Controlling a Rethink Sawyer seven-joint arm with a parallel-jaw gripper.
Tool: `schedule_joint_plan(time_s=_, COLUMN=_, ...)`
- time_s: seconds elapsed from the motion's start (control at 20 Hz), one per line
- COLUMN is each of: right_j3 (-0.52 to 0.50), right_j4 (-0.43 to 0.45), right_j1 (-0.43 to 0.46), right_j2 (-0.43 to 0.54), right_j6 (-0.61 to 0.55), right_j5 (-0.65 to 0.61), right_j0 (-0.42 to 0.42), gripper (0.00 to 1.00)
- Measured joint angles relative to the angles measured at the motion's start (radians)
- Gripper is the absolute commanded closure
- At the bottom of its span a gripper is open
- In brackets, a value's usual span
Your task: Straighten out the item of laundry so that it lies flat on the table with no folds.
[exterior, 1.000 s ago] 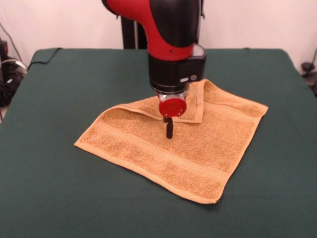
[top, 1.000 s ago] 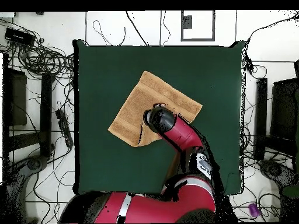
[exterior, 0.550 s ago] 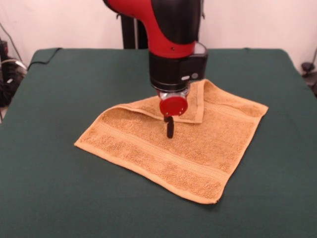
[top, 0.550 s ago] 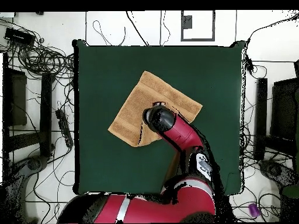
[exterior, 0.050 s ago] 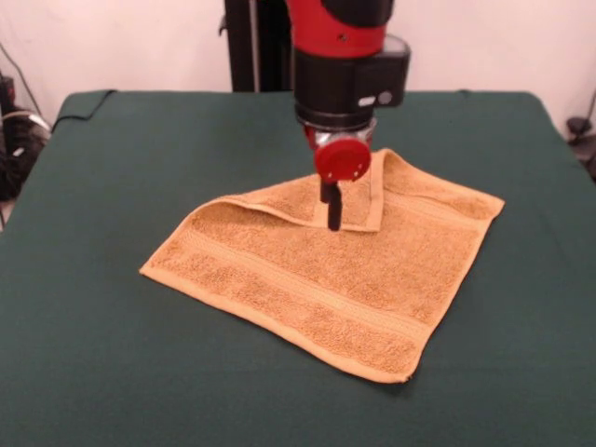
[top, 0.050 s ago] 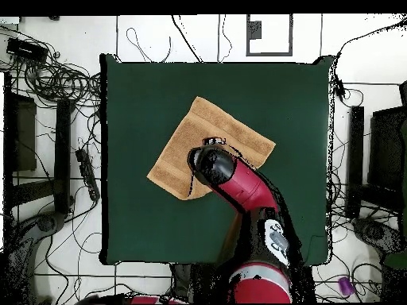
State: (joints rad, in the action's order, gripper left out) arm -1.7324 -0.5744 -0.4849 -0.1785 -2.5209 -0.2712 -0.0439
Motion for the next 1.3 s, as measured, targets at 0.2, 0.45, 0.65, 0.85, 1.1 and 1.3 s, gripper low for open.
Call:
schedule_joint_plan(time_s=0.2, right_j3=-0.016, right_j4=0.000, right_j1=-0.030, right_j2=0.000, right_j6=0.000, right_j5=0.000, right_j0=0.007, gripper=0.00)
schedule_joint_plan(time_s=0.45, right_j3=-0.023, right_j4=-0.003, right_j1=-0.039, right_j2=0.000, right_j6=0.000, right_j5=0.000, right_j0=0.007, gripper=0.00)
schedule_joint_plan(time_s=0.65, right_j3=-0.028, right_j4=-0.006, right_j1=-0.037, right_j2=0.001, right_j6=0.000, right_j5=0.000, right_j0=0.007, gripper=0.00)
schedule_joint_plan(time_s=0.85, right_j3=-0.040, right_j4=-0.007, right_j1=-0.037, right_j2=0.001, right_j6=0.000, right_j5=0.000, right_j0=0.007, gripper=0.00)
schedule_joint_plan(time_s=1.1, right_j3=-0.066, right_j4=-0.007, right_j1=-0.037, right_j2=0.014, right_j6=0.000, right_j5=0.000, right_j0=-0.002, gripper=0.00)
schedule_joint_plan(time_s=1.3, right_j3=-0.088, right_j4=-0.007, right_j1=-0.037, right_j2=0.018, right_j6=0.000, right_j5=0.005, right_j0=-0.006, gripper=0.00)
